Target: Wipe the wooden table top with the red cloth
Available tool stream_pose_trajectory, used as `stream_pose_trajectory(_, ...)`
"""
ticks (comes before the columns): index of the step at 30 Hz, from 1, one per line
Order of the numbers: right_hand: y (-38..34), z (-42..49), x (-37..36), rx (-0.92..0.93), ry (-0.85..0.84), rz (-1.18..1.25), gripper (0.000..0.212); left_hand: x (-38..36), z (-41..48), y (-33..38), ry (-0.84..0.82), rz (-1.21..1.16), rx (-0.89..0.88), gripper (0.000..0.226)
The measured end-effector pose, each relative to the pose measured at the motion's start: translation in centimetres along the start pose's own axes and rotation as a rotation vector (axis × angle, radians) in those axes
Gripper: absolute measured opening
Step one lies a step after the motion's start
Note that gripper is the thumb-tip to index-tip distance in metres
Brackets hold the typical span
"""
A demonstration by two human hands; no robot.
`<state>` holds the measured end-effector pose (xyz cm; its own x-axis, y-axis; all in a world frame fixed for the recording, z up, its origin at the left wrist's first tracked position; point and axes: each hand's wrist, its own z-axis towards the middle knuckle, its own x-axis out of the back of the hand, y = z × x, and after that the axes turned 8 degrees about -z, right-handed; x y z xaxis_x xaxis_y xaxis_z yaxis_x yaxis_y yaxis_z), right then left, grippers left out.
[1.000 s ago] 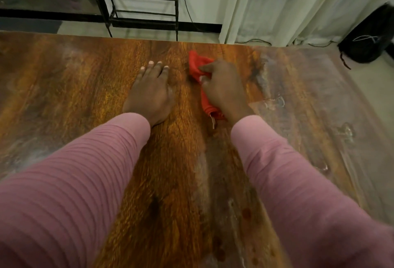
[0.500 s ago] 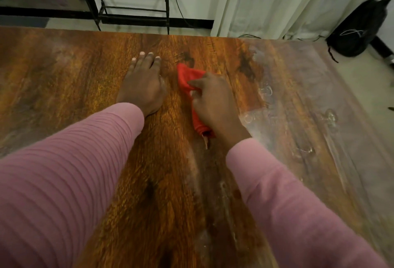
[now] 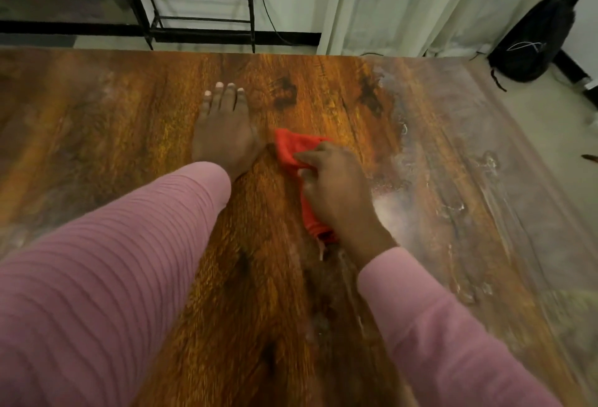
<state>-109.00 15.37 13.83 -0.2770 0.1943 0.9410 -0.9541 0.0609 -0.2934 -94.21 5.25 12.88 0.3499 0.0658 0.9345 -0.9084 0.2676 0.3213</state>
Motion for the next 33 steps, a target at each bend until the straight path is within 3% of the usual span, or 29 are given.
stream_pose_trajectory(4,5.8,1.4,1.8,-0.496,0.152,-0.038,0.024,1.8,-2.8,0.5,-0.003,-0.057,-0.009,0.054)
stream_pose_trajectory(6,5.1,1.2,1.9,-0.546,0.183,-0.046,0.02,2.3,-5.3,1.3,-0.01,-0.099,-0.03,0.053)
stream_pose_trajectory(8,2.6,0.1,1.5,-0.473,0.145,-0.02,0.021,2.0,-8.2,2.2,-0.026,-0.142,0.012,0.053)
stream_pose_trajectory(12,-2.7,-6.0,0.0,-0.026,0.001,0.049,0.03,0.9,-11.7,2.9,0.014,-0.218,0.129,0.052)
stream_pose_trajectory(14,-2.2,-8.0,0.6,0.053,0.001,0.063,0.03,0.6,-12.1,2.9,0.029,-0.222,0.129,0.053)
stream_pose_trajectory(16,0.2,-8.2,1.5,-0.03,0.025,-0.025,0.029,0.2,-12.4,2.8,0.02,-0.186,0.088,0.054)
stream_pose_trajectory(19,4.2,-6.7,2.8,-0.356,0.086,-0.119,0.029,0.0,-12.3,2.9,-0.014,-0.147,0.064,0.055)
stream_pose_trajectory(21,4.0,-6.6,2.7,-0.447,0.122,-0.127,0.028,-0.1,-12.2,3.0,-0.022,-0.143,0.061,0.055)
stream_pose_trajectory(23,1.2,-7.8,2.1,-0.402,0.116,-0.107,0.023,-0.1,-12.2,3.1,-0.022,-0.147,0.066,0.056)
stream_pose_trajectory(26,-4.0,-11.8,1.2,-0.153,0.076,-0.004,0.024,0.1,-12.2,3.2,-0.03,-0.161,0.069,0.054)
stream_pose_trajectory(29,-3.4,-14.0,1.7,0.0,0.032,-0.003,0.026,0.3,-12.3,3.1,-0.052,-0.144,0.038,0.054)
stream_pose_trajectory(33,2.9,-12.2,3.2,-0.25,0.058,-0.163,0.031,0.2,-12.4,2.9,-0.068,-0.135,0.023,0.054)
